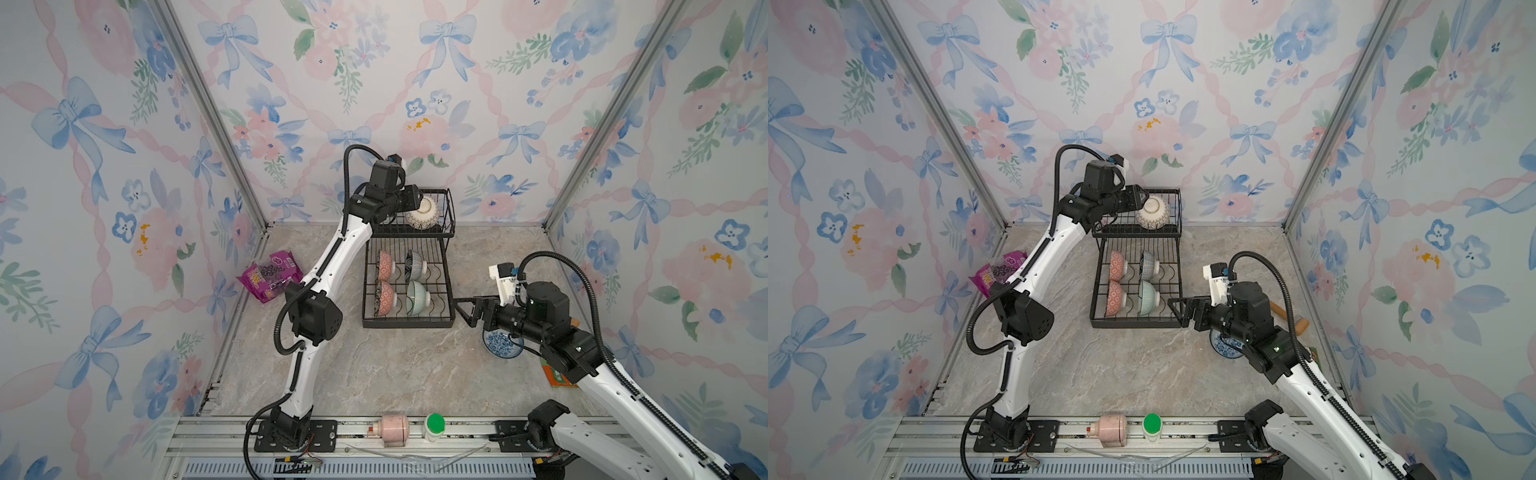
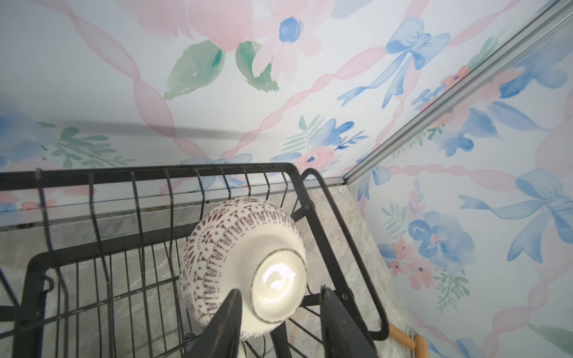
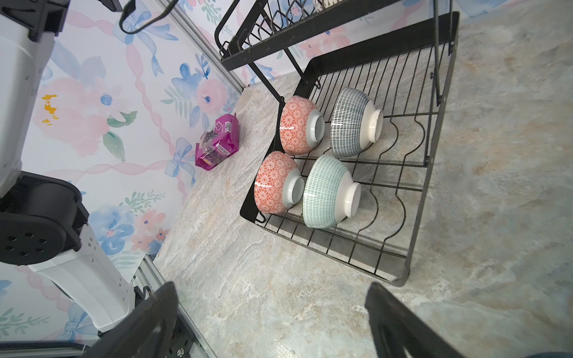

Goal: Load bowls into a dish rack
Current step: Place the bowl in the dish rack, then move the bowl to the dish rack.

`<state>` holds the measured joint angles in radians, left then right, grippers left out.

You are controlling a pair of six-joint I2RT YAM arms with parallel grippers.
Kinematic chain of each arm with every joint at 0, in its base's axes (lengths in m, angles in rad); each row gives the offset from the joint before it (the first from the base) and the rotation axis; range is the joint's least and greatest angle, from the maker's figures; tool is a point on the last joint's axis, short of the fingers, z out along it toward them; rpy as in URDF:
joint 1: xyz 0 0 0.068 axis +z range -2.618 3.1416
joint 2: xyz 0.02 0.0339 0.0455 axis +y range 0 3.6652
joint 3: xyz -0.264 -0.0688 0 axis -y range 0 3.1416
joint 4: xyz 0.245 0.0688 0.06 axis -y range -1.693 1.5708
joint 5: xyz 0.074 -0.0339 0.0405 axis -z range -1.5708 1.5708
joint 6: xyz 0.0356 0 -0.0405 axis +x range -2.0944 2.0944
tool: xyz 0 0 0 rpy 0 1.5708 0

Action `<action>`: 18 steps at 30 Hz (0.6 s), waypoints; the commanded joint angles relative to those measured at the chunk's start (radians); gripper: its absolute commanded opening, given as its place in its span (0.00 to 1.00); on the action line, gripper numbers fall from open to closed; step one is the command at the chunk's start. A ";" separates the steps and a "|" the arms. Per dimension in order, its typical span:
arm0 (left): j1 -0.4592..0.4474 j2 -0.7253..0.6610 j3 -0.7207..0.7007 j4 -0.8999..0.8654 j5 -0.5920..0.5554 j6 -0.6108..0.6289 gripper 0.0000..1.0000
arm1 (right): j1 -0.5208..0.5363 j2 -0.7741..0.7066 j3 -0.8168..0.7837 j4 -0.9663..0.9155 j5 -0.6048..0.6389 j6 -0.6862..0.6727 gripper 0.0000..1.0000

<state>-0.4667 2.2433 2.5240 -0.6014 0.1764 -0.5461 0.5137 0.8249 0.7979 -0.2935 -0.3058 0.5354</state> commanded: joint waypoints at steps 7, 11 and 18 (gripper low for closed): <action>0.016 0.059 0.029 0.003 0.018 -0.105 0.47 | 0.014 -0.025 -0.002 0.002 0.020 0.001 0.96; 0.018 0.070 0.022 0.003 0.039 -0.130 0.47 | 0.014 -0.023 -0.004 0.007 0.017 0.004 0.96; 0.021 0.087 0.022 0.003 0.035 -0.152 0.49 | 0.014 -0.029 -0.005 0.002 0.017 0.003 0.96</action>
<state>-0.4511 2.3058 2.5423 -0.6022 0.1955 -0.6762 0.5144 0.8097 0.7979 -0.2943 -0.2989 0.5354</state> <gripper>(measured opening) 0.486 0.960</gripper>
